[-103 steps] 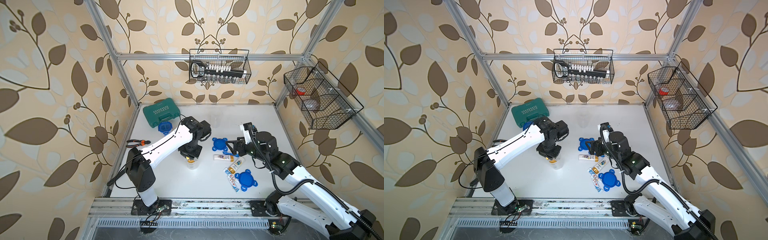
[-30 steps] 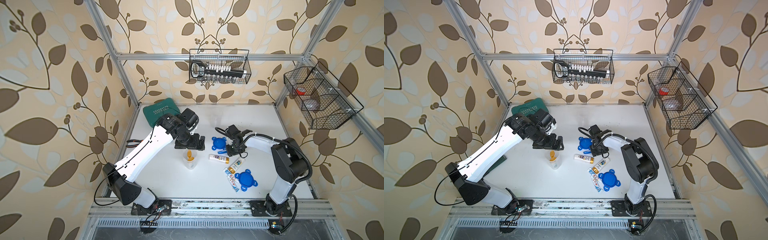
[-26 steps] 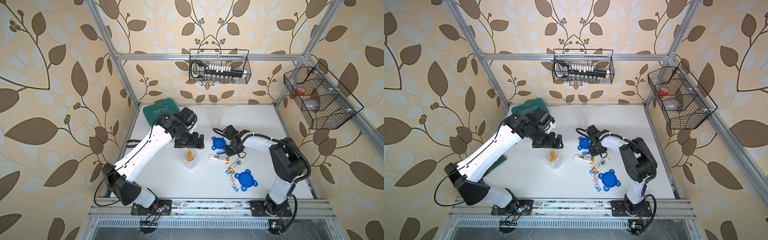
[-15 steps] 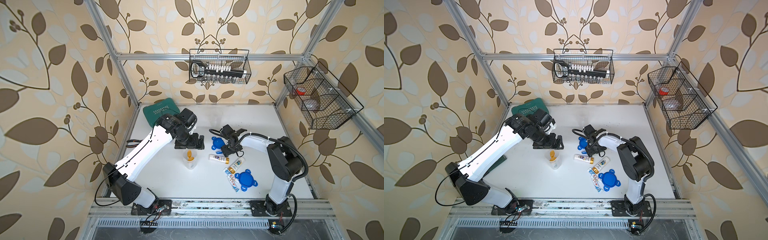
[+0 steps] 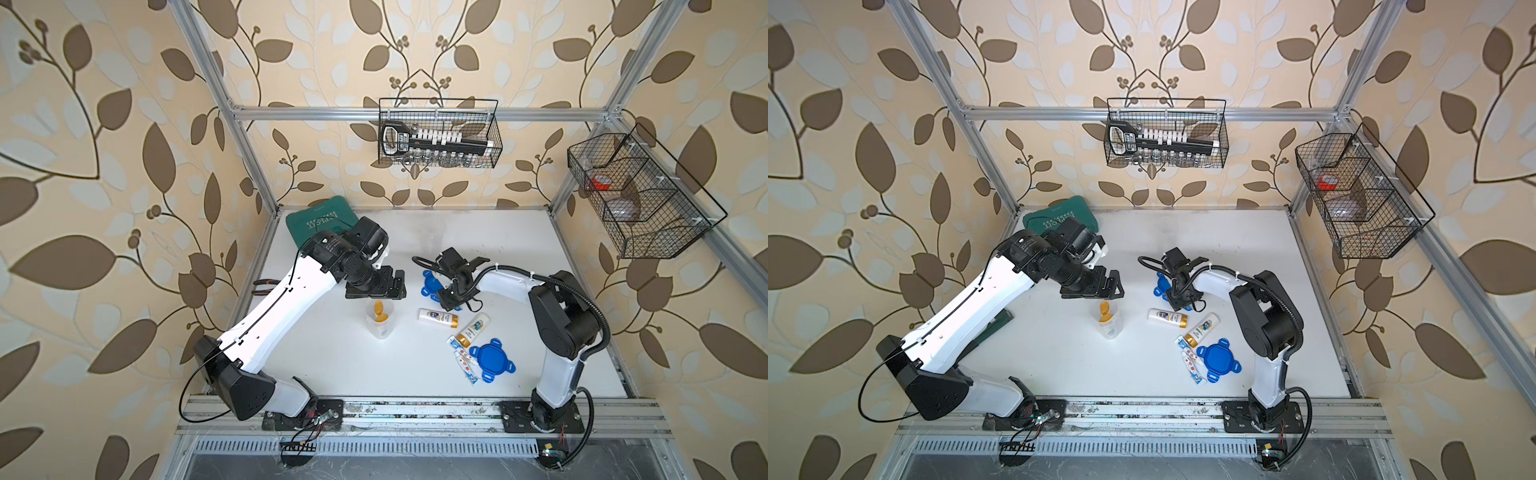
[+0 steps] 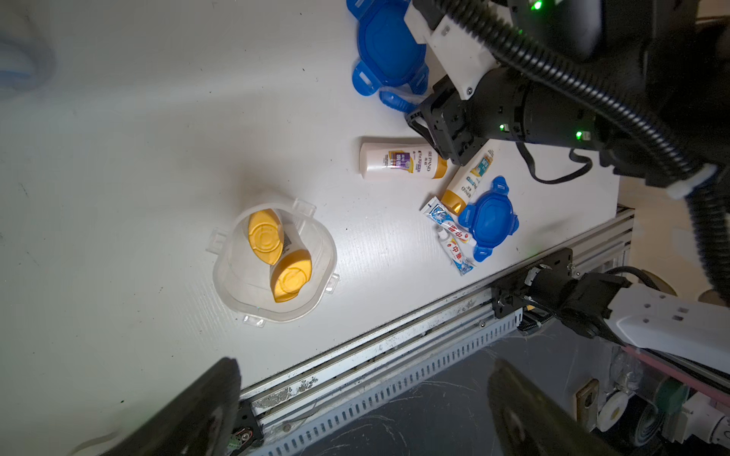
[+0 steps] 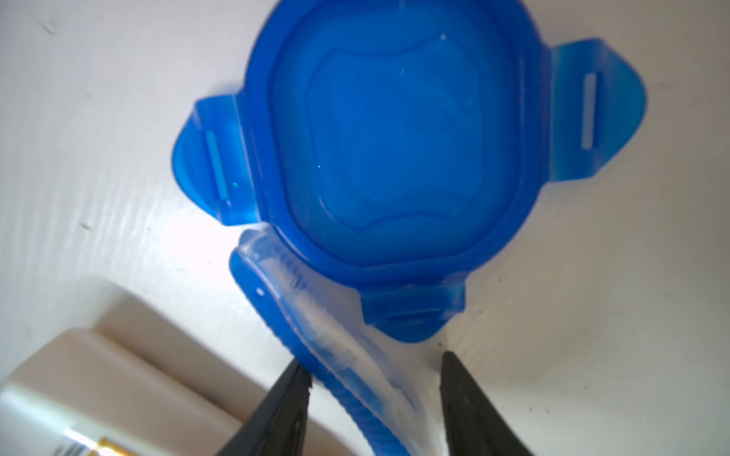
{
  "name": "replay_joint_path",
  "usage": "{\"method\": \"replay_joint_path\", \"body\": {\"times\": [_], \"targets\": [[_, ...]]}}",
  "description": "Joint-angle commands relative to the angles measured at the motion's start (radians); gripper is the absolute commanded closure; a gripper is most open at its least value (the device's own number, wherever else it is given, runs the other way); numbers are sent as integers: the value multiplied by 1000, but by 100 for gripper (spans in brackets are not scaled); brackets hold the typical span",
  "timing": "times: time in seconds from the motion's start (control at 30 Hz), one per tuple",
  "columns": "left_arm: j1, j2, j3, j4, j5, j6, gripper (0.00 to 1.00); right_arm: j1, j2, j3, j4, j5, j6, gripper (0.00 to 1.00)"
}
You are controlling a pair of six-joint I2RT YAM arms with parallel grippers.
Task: Pack away toiletry kits
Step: Pick up the toiletry item from the center of the board.
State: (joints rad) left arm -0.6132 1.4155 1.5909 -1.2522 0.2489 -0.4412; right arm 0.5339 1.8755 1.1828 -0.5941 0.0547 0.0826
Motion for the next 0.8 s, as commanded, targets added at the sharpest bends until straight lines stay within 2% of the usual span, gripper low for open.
{"method": "replay_joint_path", "body": {"times": [0.0, 0.2, 0.43, 0.57, 0.67, 0.77], "targets": [[13, -25, -12, 5, -24, -14, 1, 11, 5, -95, -52, -37, 23, 53], [14, -17, -12, 12, -20, -16, 1, 48, -41, -141, -47, -21, 54, 61], [13, -18, -20, 29, -12, -30, 1, 61, 13, -126, -27, -14, 66, 72], [14, -34, -43, 35, -20, -34, 1, 61, -5, -133, -26, -16, 67, 78], [18, -45, -86, 52, 3, -33, 1, 61, -88, -179, 28, -45, 58, 80], [20, -44, -91, 62, 49, -40, 1, 61, -243, -247, 132, -119, 50, 81]]}}
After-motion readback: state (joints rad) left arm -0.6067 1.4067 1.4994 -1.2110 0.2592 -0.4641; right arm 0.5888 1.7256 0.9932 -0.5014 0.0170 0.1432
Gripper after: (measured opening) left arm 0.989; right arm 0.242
